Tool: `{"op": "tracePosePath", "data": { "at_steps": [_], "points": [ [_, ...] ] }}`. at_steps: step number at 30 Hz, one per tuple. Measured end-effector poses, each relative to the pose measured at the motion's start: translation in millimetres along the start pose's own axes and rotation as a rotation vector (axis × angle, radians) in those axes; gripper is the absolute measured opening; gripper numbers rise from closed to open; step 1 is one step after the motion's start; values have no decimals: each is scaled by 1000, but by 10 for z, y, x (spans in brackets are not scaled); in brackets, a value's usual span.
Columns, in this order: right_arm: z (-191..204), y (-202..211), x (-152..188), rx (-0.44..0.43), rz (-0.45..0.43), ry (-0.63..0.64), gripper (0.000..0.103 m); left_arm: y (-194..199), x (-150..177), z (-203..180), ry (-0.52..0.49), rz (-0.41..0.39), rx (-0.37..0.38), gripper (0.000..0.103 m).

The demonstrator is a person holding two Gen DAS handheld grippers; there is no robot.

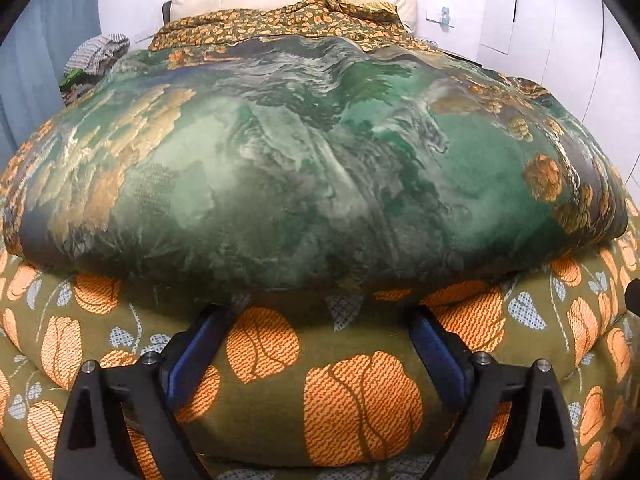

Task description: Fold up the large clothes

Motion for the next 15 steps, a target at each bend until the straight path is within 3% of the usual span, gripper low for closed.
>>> {"op": "tracePosePath", "data": {
  "at_steps": [15],
  "points": [
    [19,-40,124,-27,33,-35,100,-101,-139,-46,-18,10,-19,96]
  ]
}}
Point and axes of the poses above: each gripper's, at about its wrist camera, not at the fingertips, and y roughly against the way its jaws point, z to its left, x to its underside, the point moved 10 cm from there along -y, roughly the way its jaws point, and after that the axes turned 13 degrees about -y, right-handed, at the moved point
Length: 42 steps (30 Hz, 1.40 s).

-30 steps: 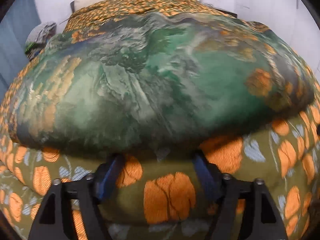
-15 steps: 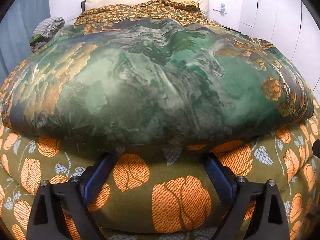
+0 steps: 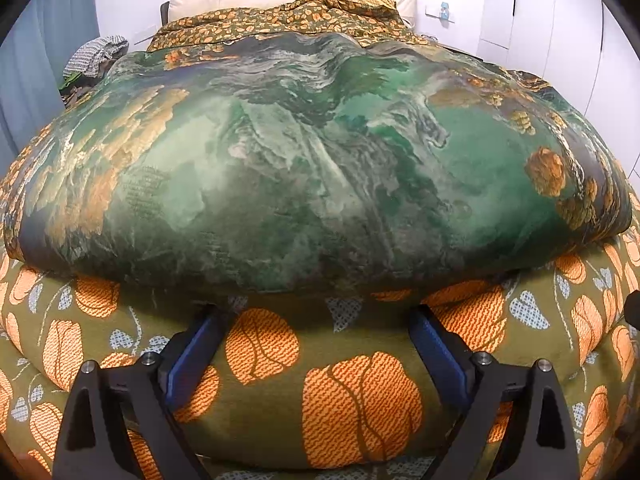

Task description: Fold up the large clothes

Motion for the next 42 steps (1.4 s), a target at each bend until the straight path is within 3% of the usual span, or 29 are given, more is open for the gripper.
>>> {"op": "tracePosePath", "data": {
  "at_steps": [8,27,31,35,42],
  "points": [
    [6,29,-19,0,-13,6,100,32,40,-18,-23,20,-42,96],
    [22,66,-41,-8,-25,-1,100,12,67,-26,-10,24,-30,96],
    [35,64,-54,-14,-15,-21,100,15,55,-43,-10,10,-33,96],
    [49,86,-76,0,0,-38,100,39,61,-4,24,-7,9,96],
    [215,230,-120,2,16,-43,100,43,64,-15,17,-5,1,96]
  ]
}}
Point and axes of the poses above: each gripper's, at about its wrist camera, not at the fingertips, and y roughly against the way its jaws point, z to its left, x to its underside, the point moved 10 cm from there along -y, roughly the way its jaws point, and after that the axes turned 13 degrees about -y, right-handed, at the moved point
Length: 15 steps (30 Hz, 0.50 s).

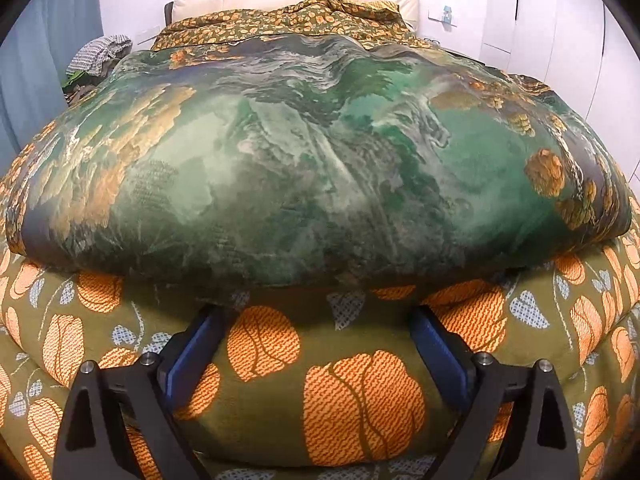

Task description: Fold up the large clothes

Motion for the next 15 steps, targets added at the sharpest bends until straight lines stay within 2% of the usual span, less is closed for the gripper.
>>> {"op": "tracePosePath", "data": {
  "at_steps": [4,6,15],
  "points": [
    [89,82,3,1,-11,-16,100,-16,-11,-4,0,1,-1,96],
    [139,108,26,24,-29,16,100,-19,-13,-9,-1,1,-1,96],
    [282,121,113,26,-41,76,100,-20,-14,-7,-1,1,-1,96]
  ]
}}
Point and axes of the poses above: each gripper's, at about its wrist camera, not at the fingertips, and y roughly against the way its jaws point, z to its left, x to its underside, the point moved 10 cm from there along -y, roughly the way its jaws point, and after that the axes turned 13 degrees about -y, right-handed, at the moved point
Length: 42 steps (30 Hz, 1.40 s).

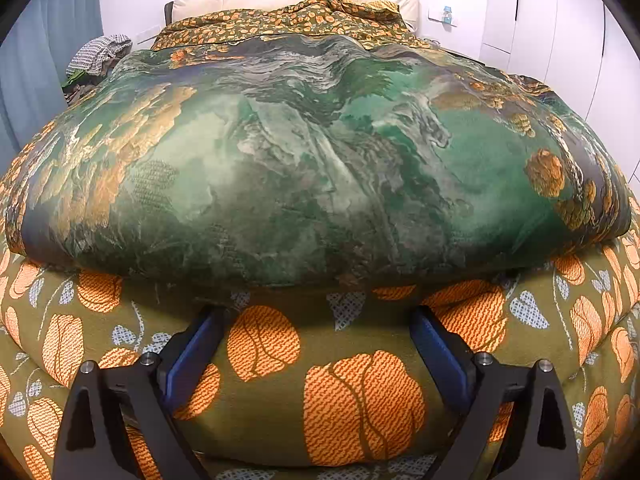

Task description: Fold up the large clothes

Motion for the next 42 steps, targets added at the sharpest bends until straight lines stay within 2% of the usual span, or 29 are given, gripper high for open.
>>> {"op": "tracePosePath", "data": {
  "at_steps": [5,11,14,19,26,30,42],
  "points": [
    [33,53,16,40,-34,50,100,1,0,0,0,0,0,96],
    [-28,106,-9,131,-95,94,100,0,-1,-1,0,0,0,96],
    [-56,93,1,162,-94,110,100,0,-1,-1,0,0,0,96],
    [-72,0,54,141,-37,90,100,-1,-1,1,0,0,0,96],
    [-48,21,53,156,-42,88,100,0,-2,-1,0,0,0,96],
    [21,54,13,170,-63,130,100,-1,-2,0,0,0,0,96],
    [14,16,36,214,-46,159,101,-1,-4,-2,0,0,0,96]
  ]
}}
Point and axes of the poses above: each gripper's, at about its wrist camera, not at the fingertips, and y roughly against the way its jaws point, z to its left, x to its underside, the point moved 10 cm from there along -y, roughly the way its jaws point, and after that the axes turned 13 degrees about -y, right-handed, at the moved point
